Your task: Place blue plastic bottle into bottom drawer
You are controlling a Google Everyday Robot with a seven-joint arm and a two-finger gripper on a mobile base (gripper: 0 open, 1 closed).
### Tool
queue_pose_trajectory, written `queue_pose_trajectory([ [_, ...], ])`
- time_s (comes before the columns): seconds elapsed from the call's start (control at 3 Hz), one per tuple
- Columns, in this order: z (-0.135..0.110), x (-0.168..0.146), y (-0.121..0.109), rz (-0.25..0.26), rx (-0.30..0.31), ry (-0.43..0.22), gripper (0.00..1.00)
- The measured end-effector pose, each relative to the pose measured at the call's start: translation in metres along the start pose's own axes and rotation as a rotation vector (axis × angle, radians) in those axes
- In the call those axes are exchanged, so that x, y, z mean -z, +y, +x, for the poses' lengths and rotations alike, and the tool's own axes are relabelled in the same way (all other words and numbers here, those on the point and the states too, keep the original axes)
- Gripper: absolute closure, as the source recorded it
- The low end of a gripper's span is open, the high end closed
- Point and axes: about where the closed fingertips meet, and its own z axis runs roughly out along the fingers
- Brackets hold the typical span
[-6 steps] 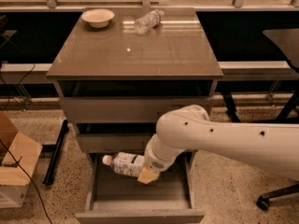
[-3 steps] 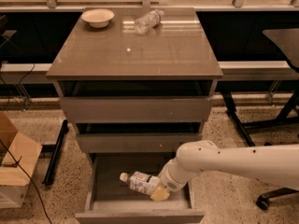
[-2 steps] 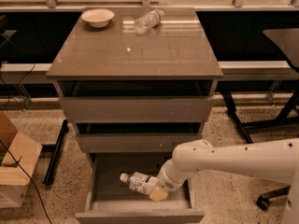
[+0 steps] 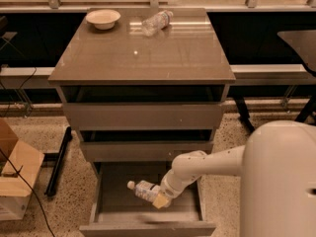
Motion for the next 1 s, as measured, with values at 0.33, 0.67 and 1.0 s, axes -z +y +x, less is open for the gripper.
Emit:
queue_pose_trajectory([
  [0.33, 0.012, -0.053, -0.029, -0.017, -0.06, 0.005, 1.0],
  [0.67, 0.031, -0.106, -0.053, -0.044, -0.134, -0.002, 0.87],
  [1.0, 0.049, -0.16, -0.066, -0.087, -0.216, 0.002, 0.64],
])
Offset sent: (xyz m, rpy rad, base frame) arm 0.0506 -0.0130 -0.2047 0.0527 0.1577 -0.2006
